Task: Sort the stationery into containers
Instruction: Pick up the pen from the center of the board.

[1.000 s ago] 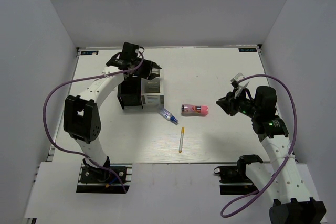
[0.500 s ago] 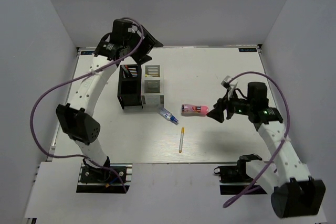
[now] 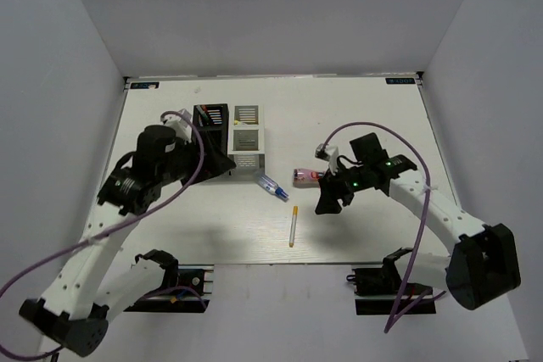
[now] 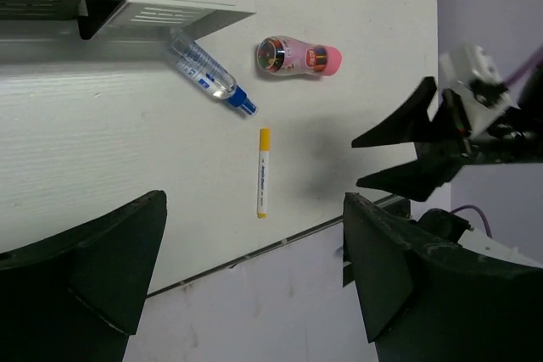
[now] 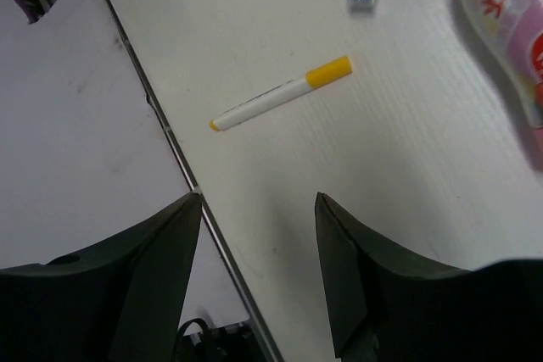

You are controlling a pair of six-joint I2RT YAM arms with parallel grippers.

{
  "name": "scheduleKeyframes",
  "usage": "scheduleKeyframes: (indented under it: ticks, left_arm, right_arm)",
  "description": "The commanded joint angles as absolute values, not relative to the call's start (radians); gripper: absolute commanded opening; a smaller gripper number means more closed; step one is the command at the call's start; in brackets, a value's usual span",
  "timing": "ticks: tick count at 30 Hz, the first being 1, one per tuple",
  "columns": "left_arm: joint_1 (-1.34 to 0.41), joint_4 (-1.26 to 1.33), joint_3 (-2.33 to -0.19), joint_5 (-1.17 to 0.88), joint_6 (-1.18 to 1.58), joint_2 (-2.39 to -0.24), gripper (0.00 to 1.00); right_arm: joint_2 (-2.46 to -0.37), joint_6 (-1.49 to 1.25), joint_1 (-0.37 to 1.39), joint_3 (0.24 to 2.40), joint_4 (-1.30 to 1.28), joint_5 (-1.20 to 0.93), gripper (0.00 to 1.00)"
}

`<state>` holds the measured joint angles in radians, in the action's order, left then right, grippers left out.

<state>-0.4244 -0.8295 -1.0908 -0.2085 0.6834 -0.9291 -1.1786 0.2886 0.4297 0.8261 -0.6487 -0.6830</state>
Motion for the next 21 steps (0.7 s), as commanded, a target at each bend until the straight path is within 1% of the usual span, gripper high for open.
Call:
scheduleKeyframes:
  ticks: [1,8,12,13,17,20,21]
  left_arm:
    - [-0.430,-0.871,-1.036,-0.167,0.644,-0.836,0.94]
    - [-0.430,-0.952,-0.933,-0.135,0.673,-0.709,0.94]
    - [-0.430,-1.005,-0.920,-0.106,0.698,-0.670,0.94]
    - [-0.430,-1.014,-0.920,-0.106,0.698,-0.670,0.94]
    - [-0.430,-1.040,-0.911,-0.086,0.719,-0.644,0.94]
    - [-0.430,-1.049,-0.911,-0.086,0.730,-0.644,0.94]
    - [-0.430,-1.049,-0.911,-0.086,0.730,-0.644,0.94]
  right_arm:
    - [-1.238,0.200,0.492,0.845,-0.620,-0.641,0.62]
    - [-1.359,0.032,0.609,0.867,-0.505,-0.471,0.60]
    - [-1.434,-0.173,0.676,0.897,-0.450,-0.367,0.60]
    - [-1.446,-0.202,0.687,0.911,-0.443,-0.288,0.60]
    - [-1.502,-0.369,0.774,0.930,-0.410,-0.166,0.66]
    - [-1.552,-0.416,0.817,0.948,-0.402,-0.074,0.66]
    - [-1.584,-0.432,0.845,0.953,-0.402,-0.051,0.67]
